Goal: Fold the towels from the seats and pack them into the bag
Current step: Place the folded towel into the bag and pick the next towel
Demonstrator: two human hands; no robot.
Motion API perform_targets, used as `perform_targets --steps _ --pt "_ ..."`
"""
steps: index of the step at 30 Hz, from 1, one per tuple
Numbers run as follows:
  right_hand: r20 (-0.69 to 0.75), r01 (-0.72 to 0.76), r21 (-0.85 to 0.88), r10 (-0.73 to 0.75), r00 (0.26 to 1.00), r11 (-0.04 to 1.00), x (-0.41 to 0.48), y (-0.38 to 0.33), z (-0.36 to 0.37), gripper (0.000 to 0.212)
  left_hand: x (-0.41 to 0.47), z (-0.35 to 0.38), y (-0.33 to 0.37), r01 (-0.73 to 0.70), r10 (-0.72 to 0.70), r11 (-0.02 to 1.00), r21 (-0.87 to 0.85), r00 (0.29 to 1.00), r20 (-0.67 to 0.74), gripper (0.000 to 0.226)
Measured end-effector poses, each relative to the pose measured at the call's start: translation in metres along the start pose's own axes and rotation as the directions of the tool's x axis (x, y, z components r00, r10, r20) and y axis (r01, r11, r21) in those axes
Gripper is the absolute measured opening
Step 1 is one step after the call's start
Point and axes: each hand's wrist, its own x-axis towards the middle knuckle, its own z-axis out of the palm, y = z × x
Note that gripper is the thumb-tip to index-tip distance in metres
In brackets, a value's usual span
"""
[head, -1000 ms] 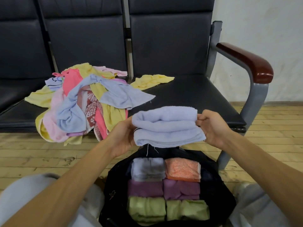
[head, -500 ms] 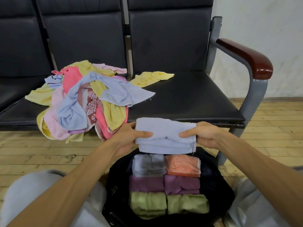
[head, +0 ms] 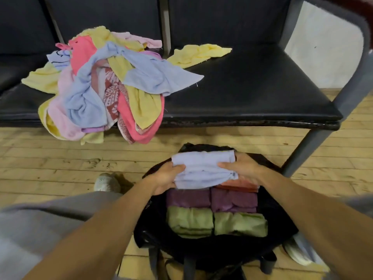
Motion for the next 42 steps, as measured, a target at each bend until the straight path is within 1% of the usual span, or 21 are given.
perform_targets --steps 2,4,5,6,7,9,10,12,14,16,19,22,24,28,31,32,34,36,39,40,42 --pt "0.015 -0.095 0.076 0.094 0.995 0.993 0.017 0.029 0.016 0.031 0.015 -0.005 -0.025 0.081 -0.082 0.996 0.049 0.996 0.019 0.029" --pt "0.000 -0.140 0.060 0.140 0.990 0.988 0.035 0.055 0.037 0.036 0.028 -0.010 -0.049 0.150 -0.154 0.984 0.094 0.987 0.035 0.030" --pt "-0.007 -0.160 0.059 0.161 0.987 0.985 0.041 0.065 0.047 0.033 0.033 -0.011 -0.058 0.176 -0.180 0.976 0.129 0.983 0.023 0.027" --pt "-0.008 -0.187 0.076 0.188 0.982 0.980 0.047 0.074 0.058 0.024 0.038 -0.012 -0.066 0.192 -0.195 0.965 0.178 0.981 -0.004 0.023" --pt "-0.003 -0.219 0.077 0.220 0.975 0.973 0.053 0.082 0.069 0.015 0.044 -0.013 -0.073 0.198 -0.191 0.949 0.245 0.980 -0.052 0.022" --pt "-0.032 -0.248 0.104 0.252 0.967 0.963 0.064 0.097 0.089 0.019 0.055 -0.016 -0.087 0.199 -0.152 0.905 0.376 0.977 -0.152 0.030" --pt "-0.065 -0.234 0.095 0.241 0.968 0.968 0.068 0.105 0.099 0.019 0.060 -0.018 -0.093 0.195 -0.132 0.893 0.405 0.975 -0.179 0.033" --pt "-0.130 -0.196 0.057 0.202 0.971 0.979 0.075 0.117 0.114 0.030 0.069 -0.022 -0.106 0.187 -0.103 0.882 0.432 0.972 -0.212 0.034" --pt "-0.170 -0.206 0.081 0.218 0.961 0.975 0.080 0.126 0.125 0.044 0.078 -0.026 -0.119 0.202 -0.089 0.868 0.455 0.962 -0.258 0.033" --pt "-0.196 -0.231 0.071 0.241 0.951 0.970 0.085 0.133 0.131 0.050 0.088 -0.027 -0.131 0.206 -0.070 0.846 0.492 0.958 -0.280 0.036" --pt "-0.208 -0.264 -0.030 0.253 0.945 0.964 0.094 0.144 0.136 0.052 0.098 -0.025 -0.142 0.230 -0.052 0.816 0.531 0.943 -0.328 0.044" --pt "-0.222 -0.268 -0.098 0.242 0.945 0.958 0.098 0.142 0.136 0.042 0.104 -0.024 -0.145 0.253 -0.051 0.799 0.546 0.933 -0.357 0.049" --pt "-0.231 -0.263 -0.157 0.224 0.947 0.952 0.096 0.135 0.132 0.037 0.102 -0.023 -0.140 0.276 -0.070 0.766 0.580 0.933 -0.352 0.045" --pt "-0.234 -0.215 -0.274 0.152 0.960 0.937 0.081 0.123 0.114 0.024 0.084 -0.018 -0.113 0.342 -0.155 0.658 0.671 0.933 -0.323 0.035" --pt "-0.220 -0.152 -0.423 0.061 0.974 0.893 0.053 0.095 0.089 0.039 0.064 -0.018 -0.080 0.347 -0.200 0.678 0.648 0.935 -0.292 0.033" --pt "-0.192 -0.092 -0.463 0.002 0.981 0.881 0.046 0.083 0.080 0.041 0.056 -0.018 -0.067 0.327 -0.187 0.686 0.650 0.942 -0.277 0.031" --pt "-0.097 0.018 -0.562 -0.088 0.991 0.827 0.033 0.054 0.062 0.029 0.040 -0.015 -0.039 0.268 -0.159 0.734 0.624 0.961 -0.226 0.023" --pt "-0.054 0.076 -0.577 -0.130 0.990 0.813 0.024 0.019 0.042 0.022 0.021 -0.011 -0.008 0.140 -0.081 0.814 0.563 0.988 -0.129 0.013" --pt "-0.103 0.166 -0.495 -0.247 0.964 0.853 0.002 -0.041 0.020 0.020 -0.015 -0.008 0.038 -0.061 0.065 0.881 0.469 0.998 0.007 0.013" --pt "-0.119 0.200 -0.476 -0.288 0.950 0.857 -0.004 -0.059 0.015 0.020 -0.027 -0.010 0.053 -0.115 0.113 0.880 0.461 0.993 0.030 0.014" --pt "-0.137 0.266 -0.496 -0.377 0.916 0.827 -0.017 -0.092 0.010 0.017 -0.049 -0.017 0.081 -0.204 0.201 0.862 0.465 0.978 0.057 0.018"
